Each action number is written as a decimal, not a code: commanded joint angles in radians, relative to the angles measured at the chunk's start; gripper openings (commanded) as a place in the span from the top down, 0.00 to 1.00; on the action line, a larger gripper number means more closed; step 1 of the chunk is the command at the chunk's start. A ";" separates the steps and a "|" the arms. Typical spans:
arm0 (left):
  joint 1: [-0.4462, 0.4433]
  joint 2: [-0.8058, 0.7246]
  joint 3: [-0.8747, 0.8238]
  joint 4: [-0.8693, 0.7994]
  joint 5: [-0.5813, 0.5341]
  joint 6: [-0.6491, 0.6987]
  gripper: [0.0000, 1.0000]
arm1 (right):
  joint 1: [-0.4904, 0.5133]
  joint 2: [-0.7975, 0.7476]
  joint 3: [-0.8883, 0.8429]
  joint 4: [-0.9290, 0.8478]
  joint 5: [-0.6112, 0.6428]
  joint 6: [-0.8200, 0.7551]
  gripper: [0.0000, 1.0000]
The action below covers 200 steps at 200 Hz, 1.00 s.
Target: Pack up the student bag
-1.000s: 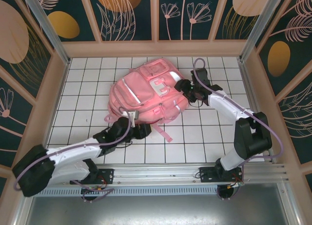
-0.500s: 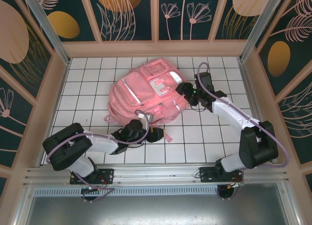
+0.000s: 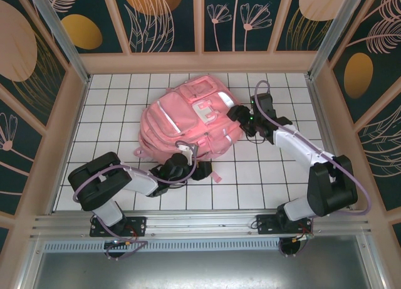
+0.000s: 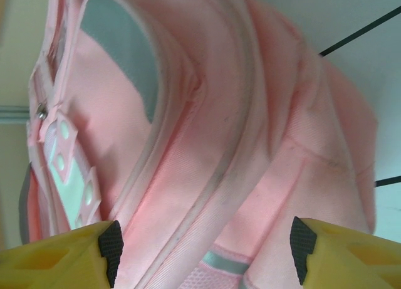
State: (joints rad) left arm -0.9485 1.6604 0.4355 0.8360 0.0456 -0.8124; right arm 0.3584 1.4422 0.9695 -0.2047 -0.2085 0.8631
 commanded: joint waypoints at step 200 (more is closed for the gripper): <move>0.036 0.023 -0.130 0.283 -0.043 -0.032 0.49 | -0.023 0.024 -0.332 0.531 -0.202 0.269 1.00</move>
State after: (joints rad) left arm -0.9302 1.6928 0.3317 1.0378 0.0166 -0.8207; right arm 0.3309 1.4605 0.6441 0.2317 -0.3695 1.0855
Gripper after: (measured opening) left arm 0.510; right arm 0.039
